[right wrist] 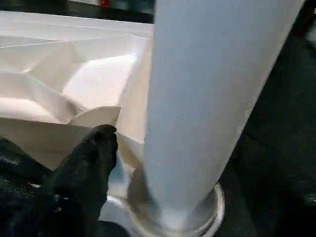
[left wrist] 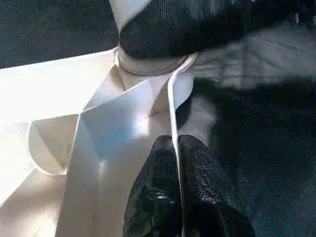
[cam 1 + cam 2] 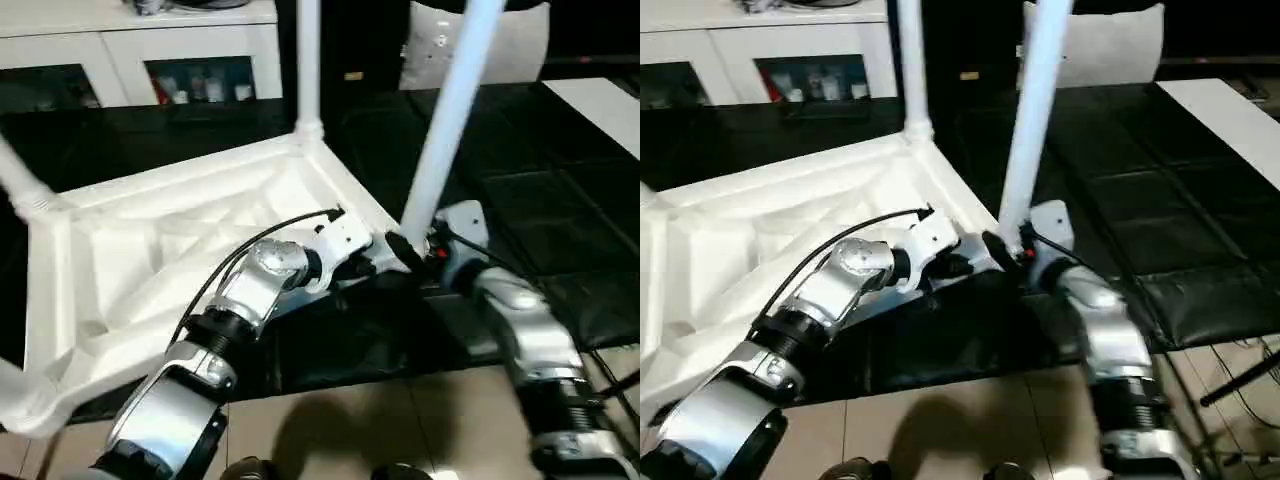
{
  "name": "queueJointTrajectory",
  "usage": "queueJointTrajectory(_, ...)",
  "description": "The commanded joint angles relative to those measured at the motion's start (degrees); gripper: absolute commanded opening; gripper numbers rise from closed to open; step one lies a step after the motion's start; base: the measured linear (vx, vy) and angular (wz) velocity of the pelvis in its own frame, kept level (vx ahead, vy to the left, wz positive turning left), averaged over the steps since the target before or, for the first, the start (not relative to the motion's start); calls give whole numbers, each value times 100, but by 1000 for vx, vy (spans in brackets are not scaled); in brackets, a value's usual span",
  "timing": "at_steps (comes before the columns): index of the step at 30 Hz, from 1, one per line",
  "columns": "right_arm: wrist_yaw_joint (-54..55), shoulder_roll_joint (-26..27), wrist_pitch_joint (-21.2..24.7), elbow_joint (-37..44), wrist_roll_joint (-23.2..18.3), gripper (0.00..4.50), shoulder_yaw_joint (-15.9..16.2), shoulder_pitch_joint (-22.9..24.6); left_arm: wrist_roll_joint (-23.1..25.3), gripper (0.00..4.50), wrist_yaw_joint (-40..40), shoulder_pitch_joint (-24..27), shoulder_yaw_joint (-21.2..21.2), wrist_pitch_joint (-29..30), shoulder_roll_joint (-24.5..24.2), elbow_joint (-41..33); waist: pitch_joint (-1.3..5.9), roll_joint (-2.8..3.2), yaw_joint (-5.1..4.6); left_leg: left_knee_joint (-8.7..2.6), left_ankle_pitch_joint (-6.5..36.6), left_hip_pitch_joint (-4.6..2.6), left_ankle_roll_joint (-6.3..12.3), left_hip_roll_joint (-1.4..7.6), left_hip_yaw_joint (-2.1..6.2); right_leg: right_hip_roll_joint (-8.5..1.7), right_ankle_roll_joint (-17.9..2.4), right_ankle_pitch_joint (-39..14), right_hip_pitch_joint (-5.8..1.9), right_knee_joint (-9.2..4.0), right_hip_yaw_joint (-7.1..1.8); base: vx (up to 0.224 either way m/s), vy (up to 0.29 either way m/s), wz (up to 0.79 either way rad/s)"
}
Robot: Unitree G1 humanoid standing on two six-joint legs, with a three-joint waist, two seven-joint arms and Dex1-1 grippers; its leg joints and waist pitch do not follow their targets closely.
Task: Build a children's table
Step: Rotate leg to tighten
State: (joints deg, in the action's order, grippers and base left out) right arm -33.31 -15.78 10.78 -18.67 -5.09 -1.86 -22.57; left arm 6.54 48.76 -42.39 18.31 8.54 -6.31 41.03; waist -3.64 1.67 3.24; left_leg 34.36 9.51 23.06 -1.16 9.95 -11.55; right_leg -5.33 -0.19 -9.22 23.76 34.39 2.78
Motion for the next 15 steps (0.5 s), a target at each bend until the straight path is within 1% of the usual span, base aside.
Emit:
queueJointTrajectory(1,-581,-312,-225,-45,-180,415,-52,43,-57,0,396,-21,73,-400,-169,-244,463,-24,21,-387,1500,-191,332,282,155,-302,-1348,-1259,-318,-443,-167,0,0,0)
queueJointTrajectory(2,-858,-449,-289,-16,-250,421,-39,77,-49,0,492,-19,96,-480,-229,-225,460,-23,31,-387,1517,-198,317,290,153,-306,-1342,-1270,-311,-444,-173,0,0,0)
queueJointTrajectory(3,-1280,-642,-373,40,-357,429,13,147,-55,0,667,-9,126,-592,-299,-204,456,-40,42,-387,1582,-196,334,291,155,-305,-1341,-1287,-320,-445,-171,0,0,0)
queueJointTrajectory(4,-1549,-764,-424,78,-423,437,50,193,-59,0,778,-2,146,-661,-342,-191,447,-31,55,-391,1609,-202,330,300,153,-308,-1333,-1315,-310,-450,-176,0,0,0)
queueJointTrajectory(5,-1802,-877,-459,105,-483,445,84,238,-69,0,881,-3,160,-690,-374,-179,449,-36,59,-391,1580,-190,346,301,154,-309,-1345,-1267,-317,-437,-179,0,0,0)
queueJointTrajectory(7,-2472,-1187,-561,129,-621,445,172,350,-157,0,1334,7,244,-867,-485,-204,456,-64,65,-384,1502,-165,422,299,156,-319,-1382,-1225,-334,-423,-172,0,0,0)
queueJointTrajectory(8,-2680,-1288,-580,151,-663,445,203,386,-168,0,1518,14,301,-961,-544,-225,460,-60,74,-379,1487,-175,440,301,151,-322,-1395,-1224,-331,-429,-169,0,0,0)
queueJointTrajectory(9,-2796,-1345,-587,166,-685,445,221,407,-171,0,1624,17,338,-1017,-581,-239,459,-59,94,-374,1439,-165,478,308,151,-321,-1416,-1215,-335,-421,-166,0,0,0)
queueJointTrajectory(10,-2957,-1418,-583,175,-710,445,252,425,-193,0,1772,20,372,-1096,-617,-249,458,-69,102,-375,1413,-169,484,315,140,-318,-1429,-1204,-323,-417,-168,0,0,0)
queueJointTrajectory(11,-3071,-1466,-588,165,-729,445,272,430,-214,0,1869,18,393,-1161,-639,-245,462,-56,123,-370,1388,-179,497,325,139,-316,-1467,-1183,-309,-410,-166,0,0,0)
queueJointTrajectory(13,-3510,-1640,-692,104,-774,445,415,447,-284,0,2238,0,448,-1272,-715,-239,462,-59,192,-362,1412,-196,487,332,130,-324,-1491,-1238,-296,-408,-166,0,0,0)
queueJointTrajectory(15,-3623,-1677,-714,75,-800,445,445,444,-290,0,2331,-3,454,-1309,-729,-232,462,-55,228,-369,1425,-204,468,341,130,-326,-1496,-1255,-289,-405,-170,0,0,0)
